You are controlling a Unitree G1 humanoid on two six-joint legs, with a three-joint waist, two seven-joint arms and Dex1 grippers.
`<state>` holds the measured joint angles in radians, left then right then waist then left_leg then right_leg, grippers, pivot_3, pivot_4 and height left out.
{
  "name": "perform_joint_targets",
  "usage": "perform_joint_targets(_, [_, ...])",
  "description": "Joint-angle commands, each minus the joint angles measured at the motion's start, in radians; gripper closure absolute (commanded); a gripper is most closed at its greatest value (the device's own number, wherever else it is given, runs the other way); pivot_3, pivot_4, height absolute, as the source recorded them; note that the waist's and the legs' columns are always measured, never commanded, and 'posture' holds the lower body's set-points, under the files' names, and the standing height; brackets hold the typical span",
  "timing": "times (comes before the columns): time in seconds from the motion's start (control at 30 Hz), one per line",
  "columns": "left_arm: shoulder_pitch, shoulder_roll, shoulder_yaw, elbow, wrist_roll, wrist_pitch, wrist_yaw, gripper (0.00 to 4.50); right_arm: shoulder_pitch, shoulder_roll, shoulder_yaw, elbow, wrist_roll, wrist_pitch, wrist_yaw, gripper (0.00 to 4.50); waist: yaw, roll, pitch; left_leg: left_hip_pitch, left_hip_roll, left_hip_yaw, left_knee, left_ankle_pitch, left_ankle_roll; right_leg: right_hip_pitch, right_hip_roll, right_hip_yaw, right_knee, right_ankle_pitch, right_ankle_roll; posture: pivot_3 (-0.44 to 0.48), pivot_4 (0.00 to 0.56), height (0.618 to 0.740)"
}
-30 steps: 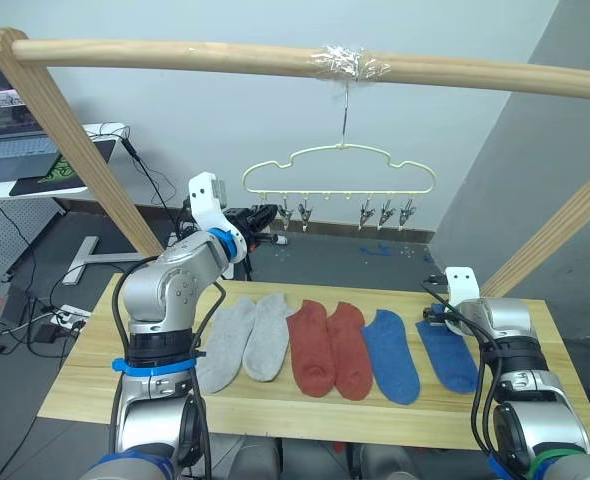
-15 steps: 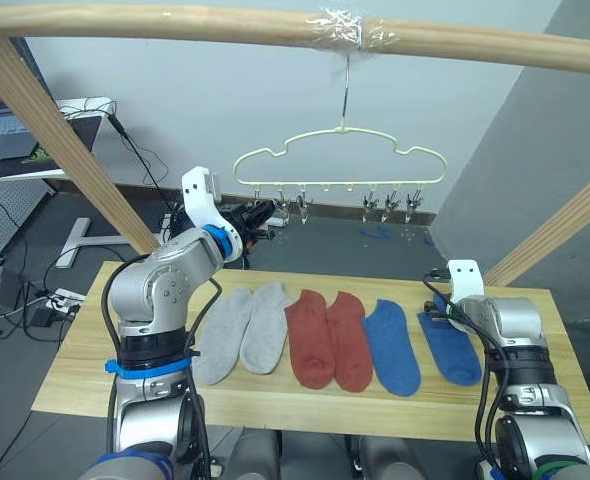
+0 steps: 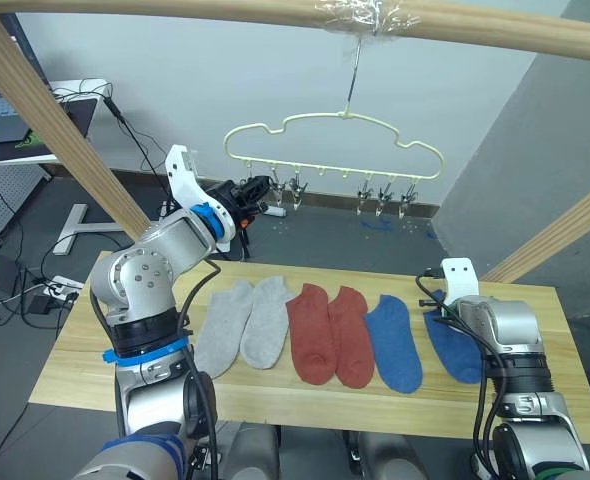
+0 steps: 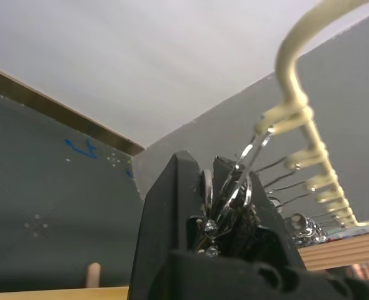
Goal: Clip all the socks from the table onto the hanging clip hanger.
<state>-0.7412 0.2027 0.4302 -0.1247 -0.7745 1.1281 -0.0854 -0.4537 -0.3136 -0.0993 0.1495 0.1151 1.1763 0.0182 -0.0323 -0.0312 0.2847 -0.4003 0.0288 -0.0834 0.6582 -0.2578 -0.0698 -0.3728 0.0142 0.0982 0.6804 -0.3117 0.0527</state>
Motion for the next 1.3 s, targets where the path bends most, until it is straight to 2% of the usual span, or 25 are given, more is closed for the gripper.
perform_joint_targets(0.03, [-0.025, 0.002, 0.021, -0.007, -0.040, 0.004, 0.018, 4.22, 0.041, 0.008, -0.004, 0.044, -0.019, 0.034, -0.009, 4.46, 0.000, -0.001, 0.001, 0.000, 0.000, 0.000, 0.000, 0.000, 0.000, 0.000, 0.000, 0.000, 0.000, 0.000, 0.000, 0.040, 0.324, 0.740])
perform_joint_targets(0.27, [-0.034, -0.001, 0.039, 0.010, -0.092, 0.008, 0.046, 4.22, 0.048, -0.045, 0.071, -0.056, -0.025, 0.034, 0.063, 4.46, 0.001, -0.001, 0.014, 0.000, 0.000, 0.000, 0.000, 0.000, -0.002, 0.000, 0.000, 0.000, 0.000, 0.000, 0.001, 0.041, 0.330, 0.740])
perform_joint_targets(0.4, [-0.042, -0.003, 0.055, 0.020, -0.139, 0.018, 0.063, 4.22, 0.032, -0.111, 0.144, -0.217, 0.035, 0.077, 0.185, 4.46, 0.001, 0.000, 0.026, -0.002, 0.000, 0.000, -0.001, 0.001, -0.004, -0.003, 0.000, 0.001, 0.000, 0.000, 0.002, 0.039, 0.333, 0.740])
perform_joint_targets(0.6, [-0.052, 0.006, 0.055, 0.036, -0.176, 0.021, 0.081, 4.22, -0.038, -0.131, 0.157, -0.433, 0.169, 0.219, 0.330, 4.46, -0.004, 0.004, 0.031, -0.017, 0.002, 0.001, -0.006, 0.005, -0.012, -0.021, 0.000, 0.000, 0.001, 0.002, -0.002, 0.030, 0.333, 0.740])
perform_joint_targets(0.73, [-0.062, 0.011, 0.056, 0.045, -0.195, 0.020, 0.093, 4.22, -0.128, -0.092, 0.137, -0.532, 0.251, 0.295, 0.376, 4.46, 0.000, 0.004, 0.031, -0.018, 0.001, 0.001, -0.012, 0.007, -0.014, -0.024, -0.001, 0.000, 0.000, 0.002, -0.002, 0.031, 0.331, 0.740])
perform_joint_targets(0.93, [-0.068, 0.016, 0.060, 0.047, -0.228, 0.021, 0.117, 4.22, -0.242, -0.036, 0.121, -0.582, 0.314, 0.340, 0.393, 4.46, 0.003, 0.004, 0.031, -0.026, 0.001, 0.001, -0.012, 0.008, -0.014, -0.033, -0.002, -0.001, 0.001, 0.002, -0.002, 0.037, 0.328, 0.740])
perform_joint_targets(1.3, [-0.086, -0.007, 0.072, 0.078, -0.320, 0.010, 0.192, 4.22, -0.331, 0.137, 0.185, -0.496, 0.305, 0.222, 0.334, 4.46, 0.000, 0.004, 0.031, -0.026, 0.001, 0.001, -0.012, 0.008, -0.014, -0.034, -0.005, -0.002, 0.002, 0.002, -0.002, 0.032, 0.319, 0.740])
